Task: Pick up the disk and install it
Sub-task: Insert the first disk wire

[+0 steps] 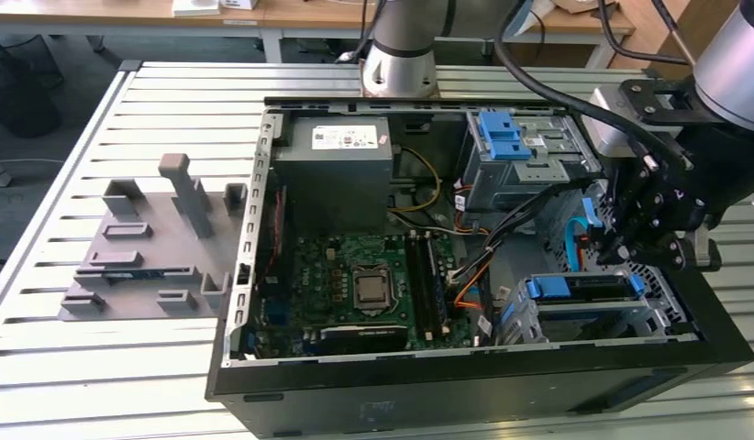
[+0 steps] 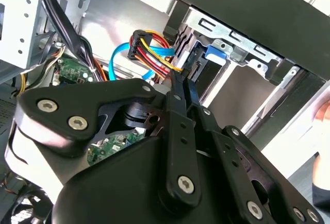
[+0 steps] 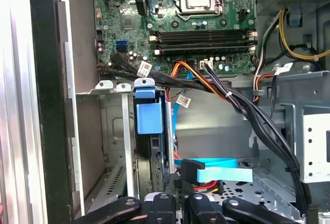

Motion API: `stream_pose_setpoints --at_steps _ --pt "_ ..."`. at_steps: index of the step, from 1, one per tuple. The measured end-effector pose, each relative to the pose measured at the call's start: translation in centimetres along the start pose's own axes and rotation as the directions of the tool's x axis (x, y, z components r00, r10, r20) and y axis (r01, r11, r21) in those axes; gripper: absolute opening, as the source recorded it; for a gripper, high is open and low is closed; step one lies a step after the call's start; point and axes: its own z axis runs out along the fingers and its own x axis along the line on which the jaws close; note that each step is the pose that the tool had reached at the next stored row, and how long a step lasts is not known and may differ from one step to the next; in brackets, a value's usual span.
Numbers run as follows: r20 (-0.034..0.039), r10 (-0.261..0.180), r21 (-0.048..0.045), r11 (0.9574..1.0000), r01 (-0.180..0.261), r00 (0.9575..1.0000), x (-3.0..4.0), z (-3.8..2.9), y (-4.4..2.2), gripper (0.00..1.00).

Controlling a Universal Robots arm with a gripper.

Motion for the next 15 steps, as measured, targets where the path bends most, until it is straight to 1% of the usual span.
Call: stream_pose_setpoints --at_steps 2,5,8,11,15 --pt "-0.0004 0.009 -0.0007 1.0 -0.009 1.0 0.16 0.08 0.0 0.16" --pt "-0.0003 0.01 -0.0018 1.0 -0.01 1.0 0.66 0.26 -0.04 0.16" --pt "-0.0007 0.013 -0.0034 0.9999 -0.013 0.9999 0.95 0.46 -0.06 0.16" --pt "-0.0008 0.016 -0.0059 0.9999 -0.016 0.9999 1.02 0.65 -0.06 0.16" --pt "-0.0012 0.016 -0.0082 0.9998 -0.016 0.9999 1.02 0.7 -0.07 0.16"
